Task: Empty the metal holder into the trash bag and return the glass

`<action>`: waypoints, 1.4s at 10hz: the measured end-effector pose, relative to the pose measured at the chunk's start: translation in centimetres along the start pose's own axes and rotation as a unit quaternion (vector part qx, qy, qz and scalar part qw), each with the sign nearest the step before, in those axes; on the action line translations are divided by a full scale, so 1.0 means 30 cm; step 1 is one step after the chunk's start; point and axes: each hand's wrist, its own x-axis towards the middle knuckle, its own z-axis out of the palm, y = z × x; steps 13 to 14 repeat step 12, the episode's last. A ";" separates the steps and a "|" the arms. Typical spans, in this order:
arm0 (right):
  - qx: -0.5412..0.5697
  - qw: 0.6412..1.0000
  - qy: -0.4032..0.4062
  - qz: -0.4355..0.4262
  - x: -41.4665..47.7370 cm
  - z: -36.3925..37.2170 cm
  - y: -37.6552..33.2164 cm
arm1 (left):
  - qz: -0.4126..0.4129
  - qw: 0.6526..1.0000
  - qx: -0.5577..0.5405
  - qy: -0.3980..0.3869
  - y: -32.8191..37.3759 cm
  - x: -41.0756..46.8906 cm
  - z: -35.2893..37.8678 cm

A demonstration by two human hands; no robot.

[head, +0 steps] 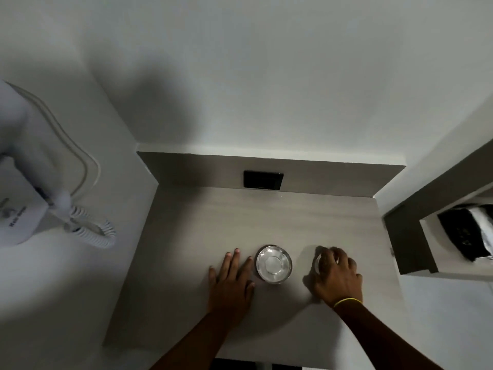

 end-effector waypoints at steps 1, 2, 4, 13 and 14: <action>0.008 1.000 -0.015 0.007 0.017 -0.015 -0.011 | 0.008 1.000 0.000 0.024 -0.005 -0.001 0.010; -0.006 1.000 -0.009 -0.007 0.029 -0.021 -0.026 | 0.016 0.999 0.000 0.030 -0.011 -0.001 0.020; 0.000 0.990 0.064 -0.127 0.011 -0.016 -0.205 | 0.027 0.998 0.000 0.055 -0.030 0.001 0.055; -0.071 0.966 0.072 -0.237 -0.040 0.068 -0.336 | 0.024 0.995 -0.009 0.095 -0.033 -0.002 0.029; -0.071 0.966 0.072 -0.237 -0.040 0.068 -0.336 | 0.024 0.995 -0.009 0.095 -0.033 -0.002 0.029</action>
